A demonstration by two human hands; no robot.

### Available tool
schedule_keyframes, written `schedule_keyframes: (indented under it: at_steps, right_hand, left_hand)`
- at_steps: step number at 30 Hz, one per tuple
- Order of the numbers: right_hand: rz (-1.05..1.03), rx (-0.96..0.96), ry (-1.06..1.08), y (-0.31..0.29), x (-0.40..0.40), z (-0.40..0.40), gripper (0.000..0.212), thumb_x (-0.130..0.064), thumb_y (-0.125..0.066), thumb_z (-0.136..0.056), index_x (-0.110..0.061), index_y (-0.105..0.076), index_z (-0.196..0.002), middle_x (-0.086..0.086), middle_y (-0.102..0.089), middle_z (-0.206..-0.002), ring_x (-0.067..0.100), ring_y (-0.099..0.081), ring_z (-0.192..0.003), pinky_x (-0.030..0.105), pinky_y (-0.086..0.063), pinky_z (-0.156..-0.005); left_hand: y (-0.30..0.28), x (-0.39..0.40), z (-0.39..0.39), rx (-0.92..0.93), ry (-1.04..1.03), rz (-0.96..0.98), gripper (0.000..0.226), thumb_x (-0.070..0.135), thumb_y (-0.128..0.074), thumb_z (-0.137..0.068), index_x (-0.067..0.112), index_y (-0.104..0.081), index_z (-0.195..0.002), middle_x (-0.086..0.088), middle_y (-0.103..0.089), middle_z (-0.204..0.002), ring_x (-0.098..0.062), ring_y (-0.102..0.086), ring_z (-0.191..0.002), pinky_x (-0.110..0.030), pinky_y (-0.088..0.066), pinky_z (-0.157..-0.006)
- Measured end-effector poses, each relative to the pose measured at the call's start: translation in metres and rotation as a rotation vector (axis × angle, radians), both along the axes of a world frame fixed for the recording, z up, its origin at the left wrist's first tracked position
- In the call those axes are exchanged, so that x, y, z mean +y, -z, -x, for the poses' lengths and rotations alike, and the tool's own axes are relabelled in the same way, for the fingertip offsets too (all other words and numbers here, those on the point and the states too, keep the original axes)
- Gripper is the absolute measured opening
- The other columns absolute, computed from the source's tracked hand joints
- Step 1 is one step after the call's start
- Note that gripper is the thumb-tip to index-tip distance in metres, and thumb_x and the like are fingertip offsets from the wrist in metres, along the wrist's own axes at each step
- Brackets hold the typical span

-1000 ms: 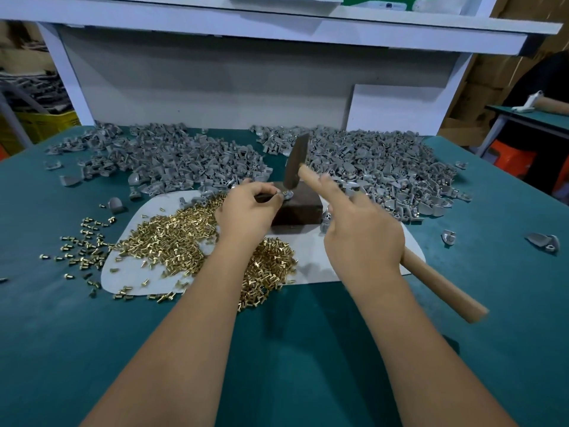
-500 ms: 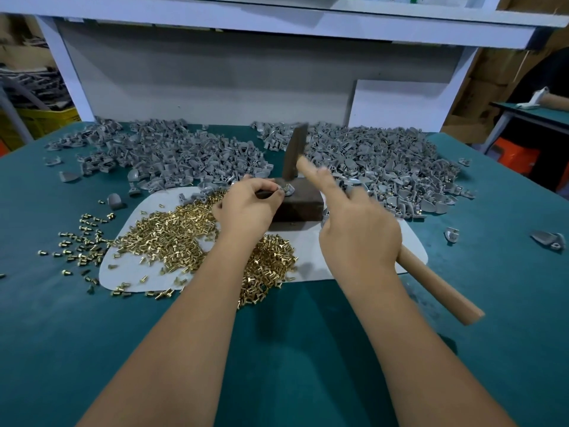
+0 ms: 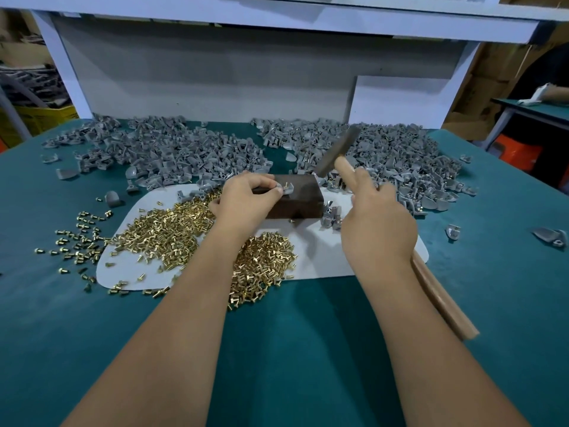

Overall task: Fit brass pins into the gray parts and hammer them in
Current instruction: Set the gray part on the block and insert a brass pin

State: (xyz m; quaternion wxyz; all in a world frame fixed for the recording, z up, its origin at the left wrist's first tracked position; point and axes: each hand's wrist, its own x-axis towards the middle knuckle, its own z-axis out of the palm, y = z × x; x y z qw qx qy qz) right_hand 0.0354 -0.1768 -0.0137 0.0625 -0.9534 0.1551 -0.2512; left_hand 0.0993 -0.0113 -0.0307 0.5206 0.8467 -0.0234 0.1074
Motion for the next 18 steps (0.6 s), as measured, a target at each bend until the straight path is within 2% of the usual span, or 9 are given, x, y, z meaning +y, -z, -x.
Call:
schedule_keyframes:
  at_steps: [2, 4, 7, 9, 11, 13, 16, 18]
  right_hand:
    - [-0.037, 0.058, 0.048, 0.002, -0.009, -0.004, 0.043, -0.008, -0.050, -0.087, -0.018, -0.042, -0.129, 0.015, -0.054, -0.106, 0.033, -0.052, -0.072, 0.031, -0.028, -0.053]
    - [-0.073, 0.114, 0.054, 0.005, -0.017, -0.006, 0.030, -0.008, -0.049, -0.087, -0.013, -0.049, -0.116, 0.015, -0.059, -0.102, 0.031, -0.048, -0.072, 0.029, -0.024, -0.051]
    - [-0.113, 0.197, 0.047, 0.005, -0.020, -0.007, 0.021, -0.009, -0.049, -0.088, -0.011, -0.059, -0.106, 0.014, -0.062, -0.104, 0.032, -0.055, -0.089, 0.031, -0.034, -0.062]
    - [-0.023, 0.135, 0.026, 0.005, -0.017, -0.009, 0.020, -0.015, -0.052, -0.089, -0.009, -0.063, -0.105, 0.016, -0.055, -0.112, 0.034, -0.049, -0.103, 0.037, -0.038, -0.077]
    - [0.026, -0.066, -0.097, 0.001, -0.007, -0.017, 0.021, -0.020, -0.057, -0.089, -0.011, -0.066, -0.106, 0.012, -0.051, -0.113, 0.031, -0.044, -0.105, 0.038, -0.036, -0.086]
    - [-0.084, -0.138, -0.295, -0.006, 0.008, -0.030, 0.023, -0.026, -0.057, -0.091, -0.015, -0.066, -0.110, 0.004, -0.054, -0.106, 0.023, -0.046, -0.099, 0.036, -0.038, -0.086]
    - [-0.272, 0.038, -0.444, -0.009, 0.026, -0.050, 0.025, -0.029, -0.057, -0.092, -0.020, -0.068, -0.112, 0.000, -0.065, -0.106, 0.021, -0.056, -0.100, 0.037, -0.047, -0.089]
    - [-0.275, 0.091, -0.431, -0.007, 0.031, -0.059, 0.019, -0.030, -0.059, -0.091, -0.023, -0.071, -0.104, 0.000, -0.068, -0.101, 0.023, -0.058, -0.099, 0.037, -0.050, -0.085]
  left_hand:
    - [0.000, 0.000, 0.000, -0.009, 0.015, 0.005, 0.012, 0.036, -0.072, -0.087, 0.037, -0.069, -0.075, 0.022, -0.063, -0.113, -0.014, -0.053, -0.114, -0.050, -0.037, -0.107]
    - [0.001, 0.001, -0.001, -0.019, 0.030, 0.017, 0.011, 0.035, -0.072, -0.087, 0.037, -0.070, -0.076, 0.018, -0.063, -0.117, -0.017, -0.054, -0.116, -0.052, -0.037, -0.107]
    - [0.003, 0.001, -0.001, -0.032, 0.039, -0.004, 0.013, 0.035, -0.072, -0.087, 0.039, -0.068, -0.075, 0.015, -0.063, -0.118, -0.020, -0.053, -0.119, -0.054, -0.038, -0.105]
    - [0.003, 0.001, 0.000, -0.040, 0.039, -0.038, 0.015, 0.036, -0.072, -0.087, 0.041, -0.067, -0.074, 0.015, -0.062, -0.119, -0.020, -0.051, -0.122, -0.054, -0.038, -0.104]
    - [0.003, 0.001, -0.001, -0.052, 0.039, -0.057, 0.017, 0.036, -0.072, -0.087, 0.042, -0.065, -0.073, 0.015, -0.062, -0.120, -0.021, -0.049, -0.124, -0.054, -0.039, -0.104]
    - [0.004, 0.002, -0.002, -0.058, 0.041, -0.058, 0.018, 0.035, -0.073, -0.086, 0.043, -0.065, -0.073, 0.015, -0.063, -0.120, -0.022, -0.049, -0.125, -0.054, -0.039, -0.104]
    - [0.005, 0.002, -0.003, -0.087, 0.036, -0.073, 0.020, 0.033, -0.072, -0.086, 0.045, -0.063, -0.073, 0.015, -0.064, -0.117, -0.021, -0.050, -0.125, -0.054, -0.038, -0.104]
    - [0.005, 0.002, -0.004, -0.109, 0.028, -0.089, 0.018, 0.033, -0.072, -0.087, 0.044, -0.063, -0.076, 0.015, -0.064, -0.114, -0.021, -0.050, -0.126, -0.053, -0.038, -0.104]
